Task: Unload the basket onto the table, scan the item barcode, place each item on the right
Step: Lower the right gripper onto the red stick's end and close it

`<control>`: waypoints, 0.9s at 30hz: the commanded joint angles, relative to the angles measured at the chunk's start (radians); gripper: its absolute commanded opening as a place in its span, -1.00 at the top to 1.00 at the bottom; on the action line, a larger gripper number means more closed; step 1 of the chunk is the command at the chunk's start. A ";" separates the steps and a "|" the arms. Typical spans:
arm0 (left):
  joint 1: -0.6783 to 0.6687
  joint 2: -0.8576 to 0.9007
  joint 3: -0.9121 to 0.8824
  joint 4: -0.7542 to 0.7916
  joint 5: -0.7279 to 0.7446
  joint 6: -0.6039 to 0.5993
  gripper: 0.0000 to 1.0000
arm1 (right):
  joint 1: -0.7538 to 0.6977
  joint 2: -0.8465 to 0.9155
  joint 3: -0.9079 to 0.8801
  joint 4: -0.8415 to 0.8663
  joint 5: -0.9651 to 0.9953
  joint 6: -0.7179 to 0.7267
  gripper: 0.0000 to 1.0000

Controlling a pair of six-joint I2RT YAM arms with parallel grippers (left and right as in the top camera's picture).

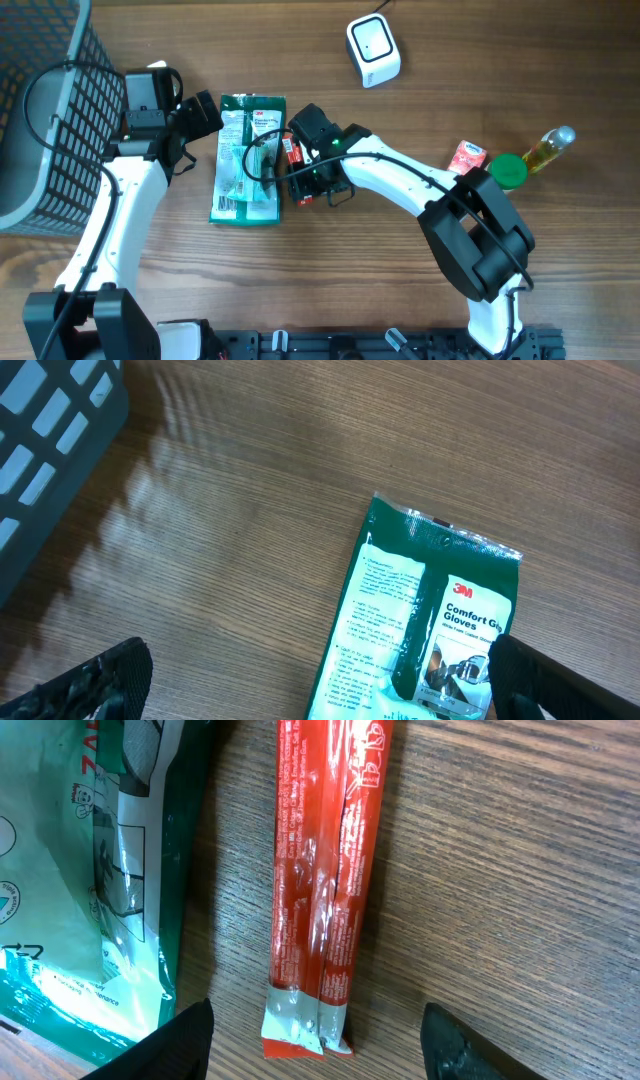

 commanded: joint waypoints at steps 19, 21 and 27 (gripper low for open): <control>0.003 -0.003 0.008 0.003 -0.010 0.009 -1.00 | 0.003 0.014 -0.010 0.001 0.032 0.006 -0.33; 0.003 -0.003 0.008 0.003 -0.010 0.009 -1.00 | 0.003 0.014 -0.010 0.001 0.031 0.007 -0.33; 0.003 -0.003 0.008 0.003 -0.010 0.009 -1.00 | 0.003 0.014 -0.010 -0.002 0.032 0.007 -0.27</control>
